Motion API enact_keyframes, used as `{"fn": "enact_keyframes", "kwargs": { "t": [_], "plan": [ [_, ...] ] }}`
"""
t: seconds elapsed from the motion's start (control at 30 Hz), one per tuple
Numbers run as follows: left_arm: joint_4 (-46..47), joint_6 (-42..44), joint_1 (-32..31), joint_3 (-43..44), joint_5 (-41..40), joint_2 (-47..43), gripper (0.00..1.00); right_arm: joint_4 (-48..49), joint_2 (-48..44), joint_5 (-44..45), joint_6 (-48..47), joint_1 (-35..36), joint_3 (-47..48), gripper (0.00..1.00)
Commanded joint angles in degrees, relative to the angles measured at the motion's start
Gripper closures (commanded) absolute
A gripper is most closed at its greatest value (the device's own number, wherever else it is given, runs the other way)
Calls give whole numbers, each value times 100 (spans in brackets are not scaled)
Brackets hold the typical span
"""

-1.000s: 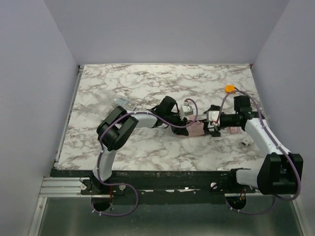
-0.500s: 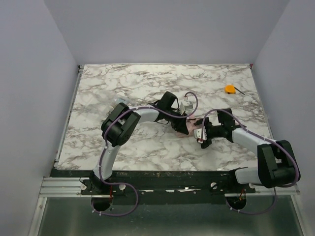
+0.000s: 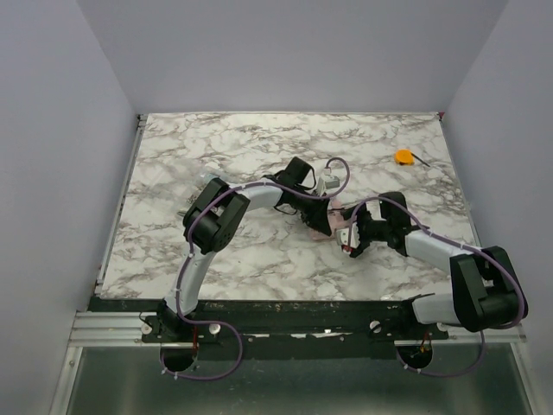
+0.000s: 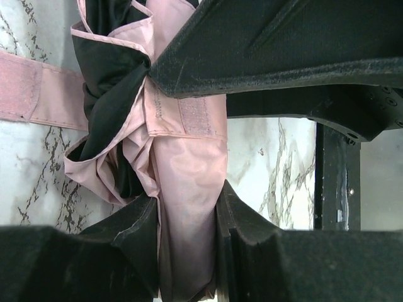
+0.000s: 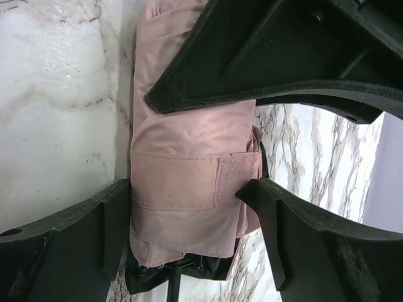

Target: Put away the umbrella

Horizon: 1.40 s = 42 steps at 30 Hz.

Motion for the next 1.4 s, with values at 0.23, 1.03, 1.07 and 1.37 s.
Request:
{"fn": "enact_keyframes", "kwargs": {
  "t": [0.23,1.03,1.07,1.37],
  "plan": [
    [-1770,197,-194,-583,-599,848,100,-339,898,1340,114,-21,-8,28],
    [5901,-368,-77,-5725,-3322,-4313,1,-5635,2669,693,1158,6,2517,74],
    [6173,-365,-68,-5896,-3282,-4377,2,-5795,2792,643,1197,1,2603,74],
    [4954,1950,-1676,-5775,-4114,-4607,2,-6182,3673,740,1773,9,2966,75]
  ]
}}
